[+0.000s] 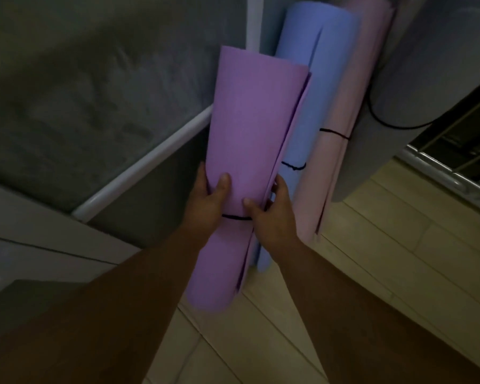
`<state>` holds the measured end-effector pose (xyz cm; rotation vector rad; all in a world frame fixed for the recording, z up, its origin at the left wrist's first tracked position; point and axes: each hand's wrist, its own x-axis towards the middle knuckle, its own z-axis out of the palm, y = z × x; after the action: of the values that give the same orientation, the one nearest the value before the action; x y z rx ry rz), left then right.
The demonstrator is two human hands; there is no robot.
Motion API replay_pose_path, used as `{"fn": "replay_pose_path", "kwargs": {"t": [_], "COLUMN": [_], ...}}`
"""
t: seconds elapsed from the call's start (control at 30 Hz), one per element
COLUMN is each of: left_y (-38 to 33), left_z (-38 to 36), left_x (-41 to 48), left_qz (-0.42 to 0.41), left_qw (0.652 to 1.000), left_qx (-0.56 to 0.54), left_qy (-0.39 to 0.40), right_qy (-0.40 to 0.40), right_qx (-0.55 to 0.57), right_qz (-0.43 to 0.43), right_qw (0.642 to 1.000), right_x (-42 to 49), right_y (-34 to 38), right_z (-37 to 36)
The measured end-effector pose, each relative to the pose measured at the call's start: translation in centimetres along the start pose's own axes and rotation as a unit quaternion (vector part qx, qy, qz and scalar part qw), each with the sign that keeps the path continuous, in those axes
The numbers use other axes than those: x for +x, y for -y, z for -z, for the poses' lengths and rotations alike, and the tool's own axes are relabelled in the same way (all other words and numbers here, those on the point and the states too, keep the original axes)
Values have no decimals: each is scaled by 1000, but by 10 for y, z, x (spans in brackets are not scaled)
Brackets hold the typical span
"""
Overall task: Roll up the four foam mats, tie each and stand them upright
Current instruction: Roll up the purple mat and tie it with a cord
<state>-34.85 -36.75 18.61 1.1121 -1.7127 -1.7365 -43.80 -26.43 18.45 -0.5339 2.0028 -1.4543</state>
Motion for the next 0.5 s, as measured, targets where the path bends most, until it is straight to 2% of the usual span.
{"fn": "replay_pose_path", "kwargs": {"t": [0.33,0.5], "left_y": [-10,-34], "left_z": [-12,-12], "left_x": [-3,-13], "left_qz": [37,79], "left_qw": [997,988], "left_qx": [31,11], "left_qy": [-55,-130], "right_qy": [18,23], "right_qx": [-13,-26], "right_qz": [-47,-76], "right_qw": [999,996], "right_x": [11,3], "right_y": [5,23], "right_z": [13,22]}}
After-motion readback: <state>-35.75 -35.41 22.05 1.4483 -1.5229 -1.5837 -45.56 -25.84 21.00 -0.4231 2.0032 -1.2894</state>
